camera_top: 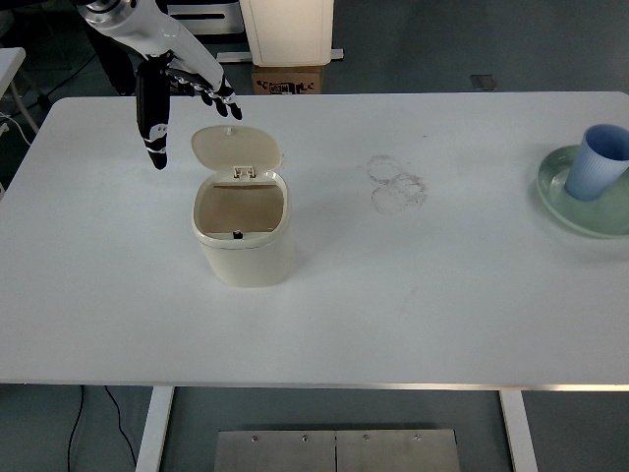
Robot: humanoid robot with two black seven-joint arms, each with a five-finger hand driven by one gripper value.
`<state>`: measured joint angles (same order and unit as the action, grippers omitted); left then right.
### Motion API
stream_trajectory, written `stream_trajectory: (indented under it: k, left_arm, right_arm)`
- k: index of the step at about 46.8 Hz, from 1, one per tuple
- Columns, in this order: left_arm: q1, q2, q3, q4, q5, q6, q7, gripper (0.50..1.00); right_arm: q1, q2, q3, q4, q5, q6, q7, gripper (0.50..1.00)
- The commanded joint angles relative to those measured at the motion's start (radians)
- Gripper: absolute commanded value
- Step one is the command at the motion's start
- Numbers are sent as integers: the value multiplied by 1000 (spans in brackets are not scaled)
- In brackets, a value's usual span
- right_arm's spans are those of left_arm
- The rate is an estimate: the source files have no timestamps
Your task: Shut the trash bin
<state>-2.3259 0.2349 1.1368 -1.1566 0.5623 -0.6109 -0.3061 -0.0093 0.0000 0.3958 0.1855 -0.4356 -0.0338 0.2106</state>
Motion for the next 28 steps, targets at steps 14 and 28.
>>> stream_trajectory:
  k: [14,28]
  left_arm:
    - [48,-3,0,6,2,0,-1,1000]
    - [69,-22,-15,6,1,0,-1,1000]
  right_arm:
    - [0,0,0,0,0,0,0,991]
    - [0,0,0,0,0,0,0,991]
